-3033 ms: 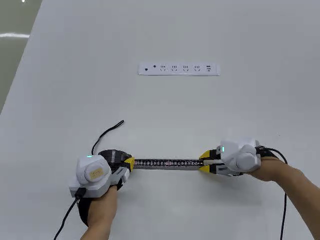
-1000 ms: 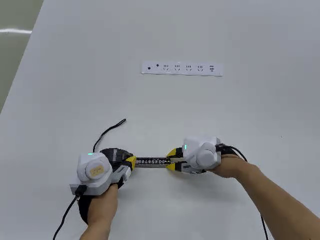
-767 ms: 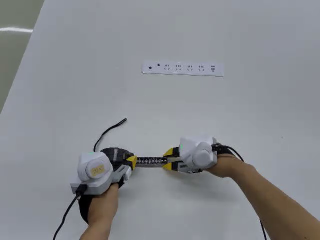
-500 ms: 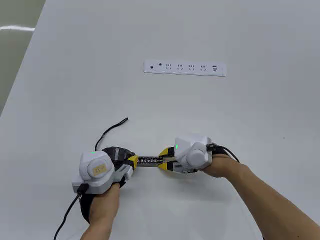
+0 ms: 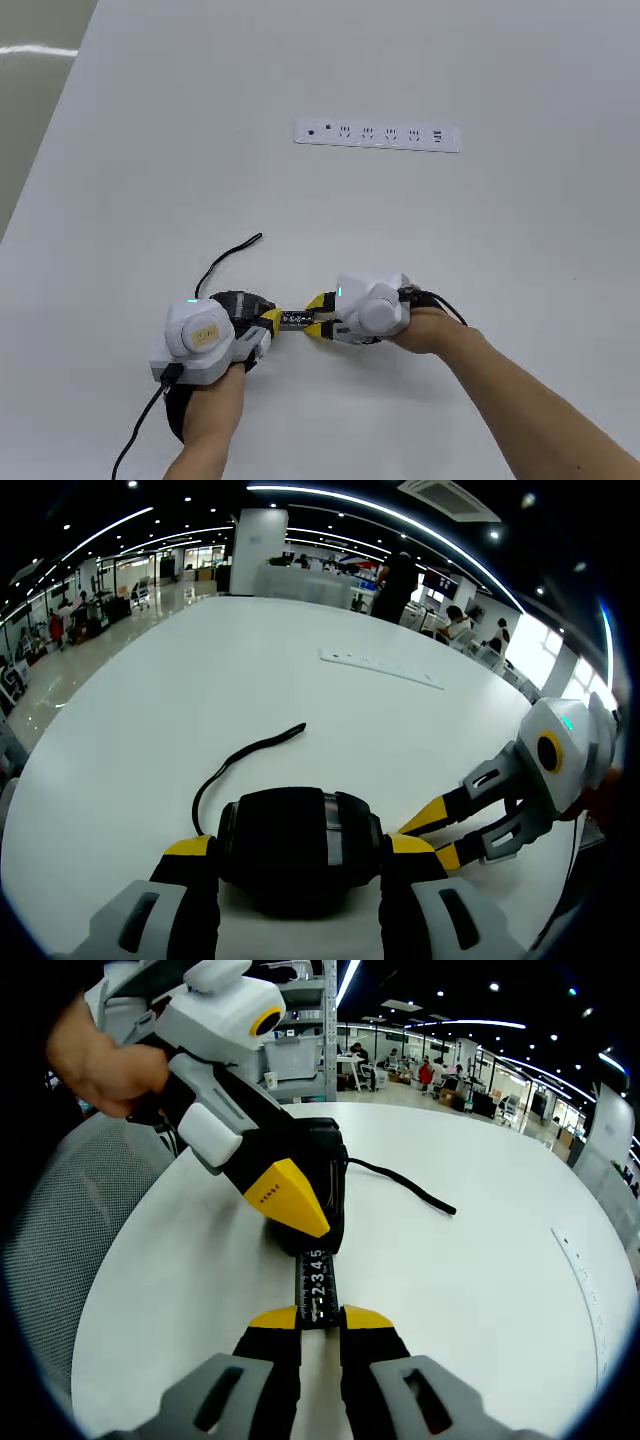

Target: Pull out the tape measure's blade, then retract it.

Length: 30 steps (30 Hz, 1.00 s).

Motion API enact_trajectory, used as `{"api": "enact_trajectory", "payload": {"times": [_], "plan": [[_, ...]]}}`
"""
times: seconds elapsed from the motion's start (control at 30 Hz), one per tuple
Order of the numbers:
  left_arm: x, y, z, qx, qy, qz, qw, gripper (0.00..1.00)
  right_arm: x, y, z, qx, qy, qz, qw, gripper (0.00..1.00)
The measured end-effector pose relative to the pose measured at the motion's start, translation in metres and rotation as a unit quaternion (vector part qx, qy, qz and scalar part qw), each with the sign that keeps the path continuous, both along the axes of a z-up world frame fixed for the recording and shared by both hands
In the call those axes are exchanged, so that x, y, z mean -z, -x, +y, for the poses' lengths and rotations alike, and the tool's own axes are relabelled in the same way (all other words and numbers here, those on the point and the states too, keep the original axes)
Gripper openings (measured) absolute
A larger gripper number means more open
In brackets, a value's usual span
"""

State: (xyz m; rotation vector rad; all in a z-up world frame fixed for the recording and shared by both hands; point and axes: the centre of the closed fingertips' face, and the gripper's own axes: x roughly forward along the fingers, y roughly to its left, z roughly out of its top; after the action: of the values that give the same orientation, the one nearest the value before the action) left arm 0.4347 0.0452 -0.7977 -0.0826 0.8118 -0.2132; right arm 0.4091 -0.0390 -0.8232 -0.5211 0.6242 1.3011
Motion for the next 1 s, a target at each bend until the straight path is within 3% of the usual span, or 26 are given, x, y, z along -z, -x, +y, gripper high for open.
{"api": "enact_trajectory", "payload": {"times": [1.0], "plan": [[-0.002, 0.000, 0.005, -0.002, 0.009, 0.008, 0.9999, 0.61, -0.001, -0.004, 0.029, -0.013, -0.007, -0.006, 0.9999, 0.13]]}}
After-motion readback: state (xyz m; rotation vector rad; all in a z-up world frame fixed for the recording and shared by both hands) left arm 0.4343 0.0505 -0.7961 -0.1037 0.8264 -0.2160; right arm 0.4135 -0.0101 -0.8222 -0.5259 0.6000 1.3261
